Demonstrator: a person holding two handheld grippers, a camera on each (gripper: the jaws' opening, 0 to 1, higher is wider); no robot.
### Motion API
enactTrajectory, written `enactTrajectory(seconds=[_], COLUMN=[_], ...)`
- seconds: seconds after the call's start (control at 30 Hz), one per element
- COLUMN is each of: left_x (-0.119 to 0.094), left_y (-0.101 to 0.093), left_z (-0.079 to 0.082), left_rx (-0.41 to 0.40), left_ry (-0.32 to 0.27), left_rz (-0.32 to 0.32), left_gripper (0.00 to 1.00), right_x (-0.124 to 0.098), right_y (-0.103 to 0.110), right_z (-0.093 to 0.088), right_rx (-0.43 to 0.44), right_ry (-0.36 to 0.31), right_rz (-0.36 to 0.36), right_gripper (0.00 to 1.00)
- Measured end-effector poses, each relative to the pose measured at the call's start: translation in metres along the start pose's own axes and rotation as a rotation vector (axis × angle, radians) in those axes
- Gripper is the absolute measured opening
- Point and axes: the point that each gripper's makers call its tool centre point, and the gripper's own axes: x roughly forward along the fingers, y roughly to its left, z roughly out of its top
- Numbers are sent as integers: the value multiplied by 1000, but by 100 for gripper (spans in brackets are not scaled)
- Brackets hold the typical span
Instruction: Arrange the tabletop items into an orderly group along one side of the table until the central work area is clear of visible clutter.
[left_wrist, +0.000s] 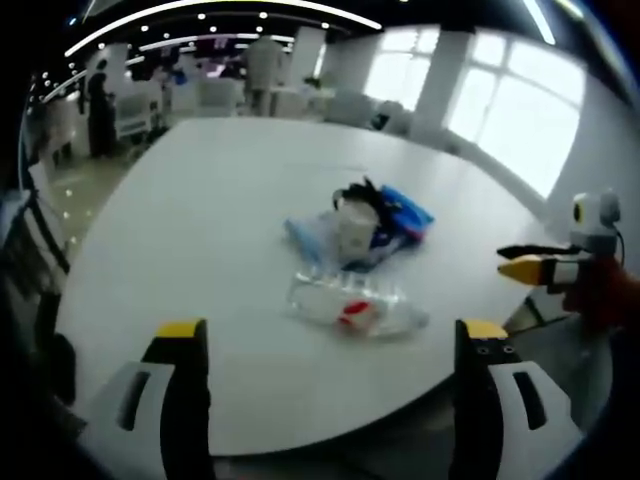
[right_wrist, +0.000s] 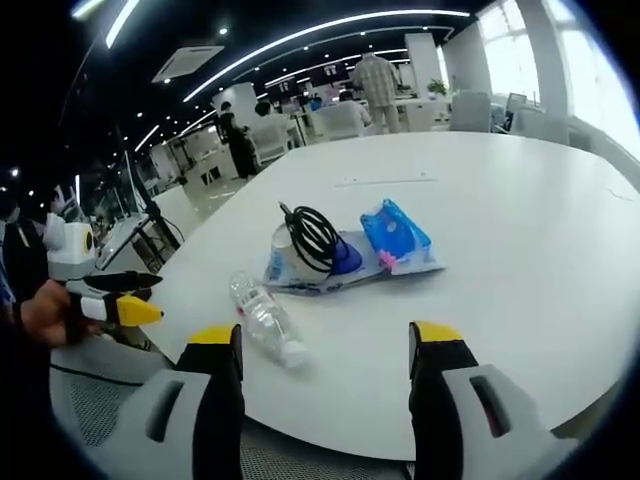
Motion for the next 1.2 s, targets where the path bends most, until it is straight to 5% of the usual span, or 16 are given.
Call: enactTrajectory(seconds=[1.2], left_x=[2], left_y=[-7], left_z=[2], left_rx=[34], left_ry=[2], left_rz=[-15], left_gripper=[99], right_x=[0], right_y=[-2], right_z=[-1], right_rx=[12], right_ry=[2], right_rz=[-2], right_gripper=[65])
